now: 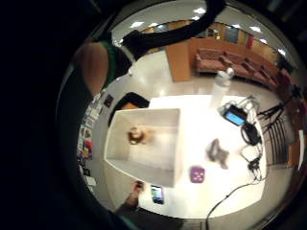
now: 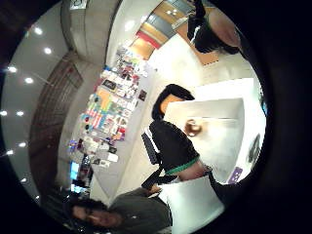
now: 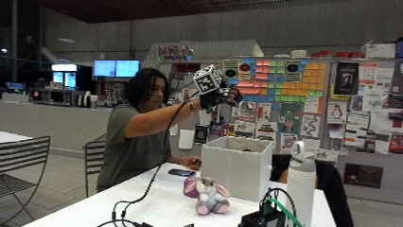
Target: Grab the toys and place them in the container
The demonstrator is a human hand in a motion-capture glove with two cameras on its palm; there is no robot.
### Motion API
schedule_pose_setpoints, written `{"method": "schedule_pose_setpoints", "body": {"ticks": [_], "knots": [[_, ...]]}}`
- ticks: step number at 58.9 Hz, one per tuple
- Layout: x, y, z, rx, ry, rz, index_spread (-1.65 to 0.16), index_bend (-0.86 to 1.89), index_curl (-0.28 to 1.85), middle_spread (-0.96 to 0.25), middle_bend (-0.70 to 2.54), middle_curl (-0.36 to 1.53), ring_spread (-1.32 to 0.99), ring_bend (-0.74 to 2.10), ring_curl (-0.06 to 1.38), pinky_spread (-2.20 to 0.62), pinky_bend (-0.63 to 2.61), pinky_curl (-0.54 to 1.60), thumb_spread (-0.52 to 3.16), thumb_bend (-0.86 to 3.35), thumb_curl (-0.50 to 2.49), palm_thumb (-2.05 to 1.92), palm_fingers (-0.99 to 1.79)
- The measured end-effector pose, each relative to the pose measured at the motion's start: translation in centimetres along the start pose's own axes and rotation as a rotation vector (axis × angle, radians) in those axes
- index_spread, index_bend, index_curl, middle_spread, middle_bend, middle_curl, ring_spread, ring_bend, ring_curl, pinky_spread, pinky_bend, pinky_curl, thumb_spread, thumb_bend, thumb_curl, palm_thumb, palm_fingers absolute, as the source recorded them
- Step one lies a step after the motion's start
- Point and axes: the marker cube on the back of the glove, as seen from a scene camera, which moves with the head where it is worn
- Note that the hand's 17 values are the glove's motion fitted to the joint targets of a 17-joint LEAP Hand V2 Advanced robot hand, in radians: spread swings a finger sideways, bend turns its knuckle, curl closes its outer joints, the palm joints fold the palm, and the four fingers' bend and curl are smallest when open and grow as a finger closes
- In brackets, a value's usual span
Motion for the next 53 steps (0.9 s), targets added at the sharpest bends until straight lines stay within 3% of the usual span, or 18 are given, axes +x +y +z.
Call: {"method": "schedule_pose_setpoints", "body": {"ticks": [2, 7, 19, 26, 34, 42, 46, 53], "knots": [[2.5, 1.1, 0.4, -0.026, 0.103, -0.035, -0.45, 0.22, 0.67, -0.22, 0.40, 0.54, -0.29, 0.55, 0.37, -0.08, 0.77, 0.34, 1.22, -0.03, 0.52, 0.03, 0.39], [7.6, 3.0, 1.8, -0.083, 0.132, 0.171, -0.44, 0.23, 0.67, -0.22, 0.39, 0.54, -0.29, 0.58, 0.38, -0.07, 0.75, 0.33, 1.24, -0.02, 0.49, 0.02, 0.41], [22.0, 8.8, 10.0, -0.288, 0.177, 0.416, -0.44, 0.22, 0.66, -0.23, 0.40, 0.54, -0.31, 0.61, 0.39, -0.08, 0.72, 0.32, 1.28, -0.01, 0.42, 0.02, 0.44], [26.9, 11.6, 15.6, -0.368, 0.295, 0.496, -0.44, 0.22, 0.66, -0.24, 0.39, 0.55, -0.29, 0.46, 0.37, -0.05, 0.79, 0.35, 1.19, -0.02, 0.42, 0.05, 0.27], [29.8, 14.4, 19.9, -0.390, 0.254, 0.532, -0.46, 0.19, 0.64, -0.22, 0.29, 0.51, -0.22, 0.28, 0.31, -0.01, 0.93, 0.38, 1.11, 0.00, 0.42, 0.14, 0.16], [30.8, 15.5, 20.4, -0.358, 0.272, 0.528, -0.47, 0.17, 0.60, -0.25, 0.25, 0.49, -0.21, 0.41, 0.31, -0.05, 0.96, 0.36, 1.09, 0.12, 0.46, 0.43, 0.43], [30.9, 16.1, 20.8, -0.312, 0.274, 0.514, -0.46, 0.07, 0.54, -0.25, 0.16, 0.45, -0.29, 0.83, 0.40, -0.19, 0.96, 0.35, 1.11, 0.19, 0.48, 0.58, 0.75], [30.7, 16.8, 20.7, -0.184, 0.209, 0.492, -0.42, 0.17, 0.53, -0.31, 0.52, 0.57, -0.36, 0.94, 0.46, -0.33, 0.81, 0.33, 0.92, 0.19, 0.56, 0.70, 1.06]]}}
